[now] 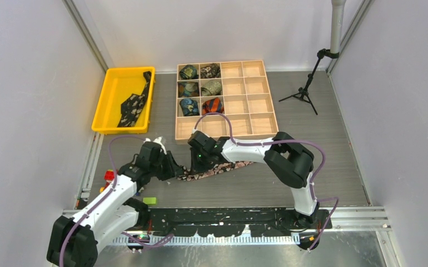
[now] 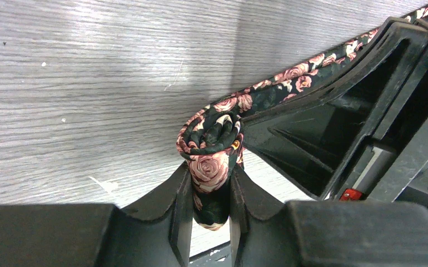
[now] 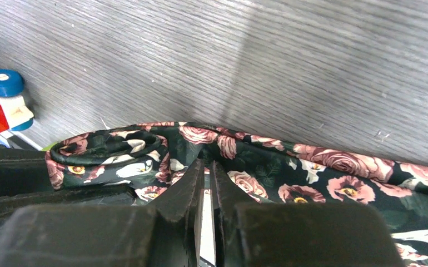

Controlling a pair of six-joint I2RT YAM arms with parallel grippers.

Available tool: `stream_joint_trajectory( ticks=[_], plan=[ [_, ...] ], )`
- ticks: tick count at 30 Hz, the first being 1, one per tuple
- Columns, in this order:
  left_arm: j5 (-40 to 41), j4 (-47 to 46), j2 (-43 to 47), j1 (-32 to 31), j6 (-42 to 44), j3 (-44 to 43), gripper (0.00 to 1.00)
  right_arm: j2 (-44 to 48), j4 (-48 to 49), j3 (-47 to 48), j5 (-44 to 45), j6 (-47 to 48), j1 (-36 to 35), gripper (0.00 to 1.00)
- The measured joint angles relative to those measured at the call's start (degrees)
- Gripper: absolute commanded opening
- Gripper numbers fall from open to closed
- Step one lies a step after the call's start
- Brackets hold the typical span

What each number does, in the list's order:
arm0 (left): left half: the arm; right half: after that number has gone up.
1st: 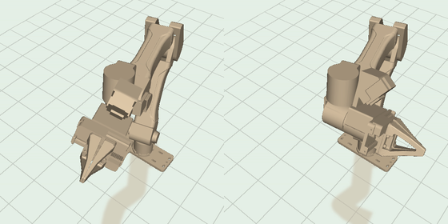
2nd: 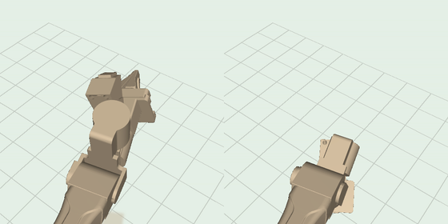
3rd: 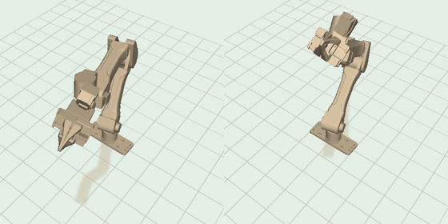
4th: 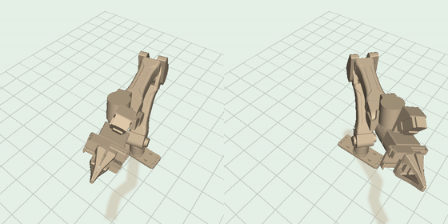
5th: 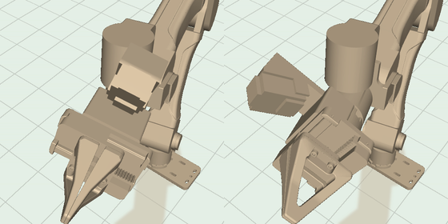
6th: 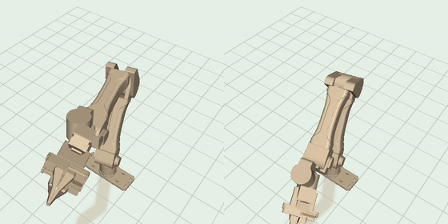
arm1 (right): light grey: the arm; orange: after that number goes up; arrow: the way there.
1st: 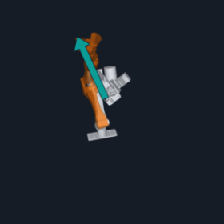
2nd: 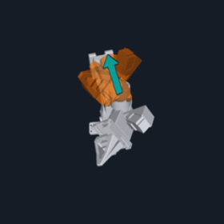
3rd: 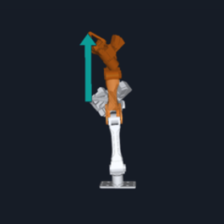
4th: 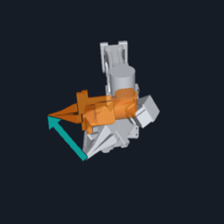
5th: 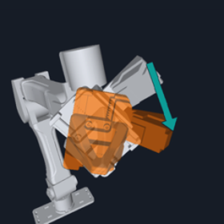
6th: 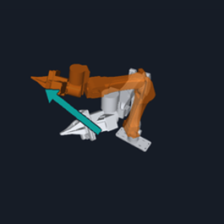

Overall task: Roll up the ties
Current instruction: Roll the tie at the center of the board.

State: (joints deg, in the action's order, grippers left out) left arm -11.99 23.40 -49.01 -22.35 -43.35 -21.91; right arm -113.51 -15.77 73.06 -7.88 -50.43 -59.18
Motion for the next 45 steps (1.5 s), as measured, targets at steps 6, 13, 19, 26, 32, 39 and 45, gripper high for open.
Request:
stream_joint_trajectory(
  ticks=[6,13,19,26,32,39,45],
  plan=[
    [0.6,3.9,-5.6,-0.5,1.4,-4.4,0.17,0.0,-1.4,1.3,0.3,0.4,0.0,0.15],
    [5.2,10.4,-9.4,-4.3,1.9,-9.2,0.16,0.4,-1.5,1.4,0.6,0.3,-0.3,0.15],
    [8.8,14.5,-11.6,-6.4,1.9,-12.8,0.16,0.9,-0.3,1.4,0.5,-0.5,-0.5,0.15],
    [10.9,17.5,-12.7,-6.8,2.3,-15.0,0.16,0.3,3.7,1.6,-1.5,-2.5,-1.3,0.14],
    [13.6,19.8,-15.1,-6.9,3.6,-15.8,0.15,-2.6,7.4,2.3,-3.5,-3.9,-1.8,0.14],
    [18.7,22.4,-19.5,-10.4,3.5,-20.2,0.15,0.3,5.6,-1.4,-1.5,-3.1,-0.9,0.14],
    [23.7,25.4,-24.8,-14.2,3.3,-22.9,0.15,11.8,0.3,-8.5,3.3,-1.7,3.4,0.15]
  ],
)
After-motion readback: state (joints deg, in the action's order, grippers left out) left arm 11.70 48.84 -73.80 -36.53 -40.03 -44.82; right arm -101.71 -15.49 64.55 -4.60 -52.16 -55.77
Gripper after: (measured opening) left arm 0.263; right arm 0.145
